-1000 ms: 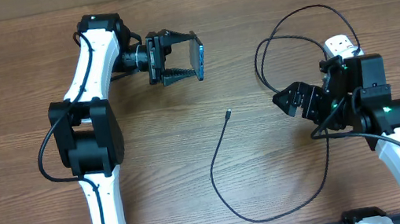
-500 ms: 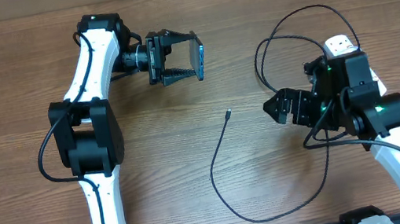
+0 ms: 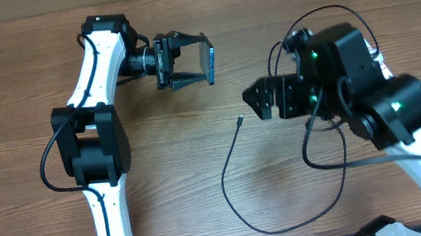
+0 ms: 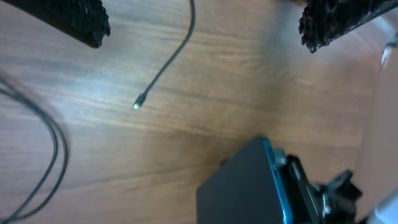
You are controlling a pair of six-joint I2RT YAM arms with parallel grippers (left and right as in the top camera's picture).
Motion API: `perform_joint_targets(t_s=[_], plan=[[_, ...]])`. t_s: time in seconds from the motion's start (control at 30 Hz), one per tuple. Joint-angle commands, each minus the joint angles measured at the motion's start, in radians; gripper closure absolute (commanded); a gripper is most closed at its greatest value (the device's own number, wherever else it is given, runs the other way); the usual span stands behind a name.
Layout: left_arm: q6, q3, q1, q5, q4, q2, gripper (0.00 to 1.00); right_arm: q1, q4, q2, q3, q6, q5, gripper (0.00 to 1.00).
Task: Plug charger to phone and switch on socket
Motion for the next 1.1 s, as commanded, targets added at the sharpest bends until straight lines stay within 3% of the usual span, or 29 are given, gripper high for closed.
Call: perform_joint_targets(t_s=[0.0,0.27,0.37,0.53,1.07], plan=[[0.027,0.028,0.002,0.048,-0.004,-0.005,0.35,0.011,-0.071,0.105,0.151,0.026,0.105,0.0],[0.027,0.028,0.002,0.048,-0.004,-0.005,0.35,0.124,-0.004,0.203,0.245,0.032,0.145,0.02],[0.027,0.028,0.002,0.048,-0.004,-0.005,0.35,0.19,0.036,0.219,0.245,0.163,0.33,0.04],[0.027,0.028,0.001,0.047,-0.004,-0.005,0.35,0.263,0.126,0.24,0.245,0.261,0.515,0.04],[0.043,0.028,-0.002,0.046,-0.004,-0.005,0.35,0.319,0.257,0.376,0.245,0.283,0.542,0.04]])
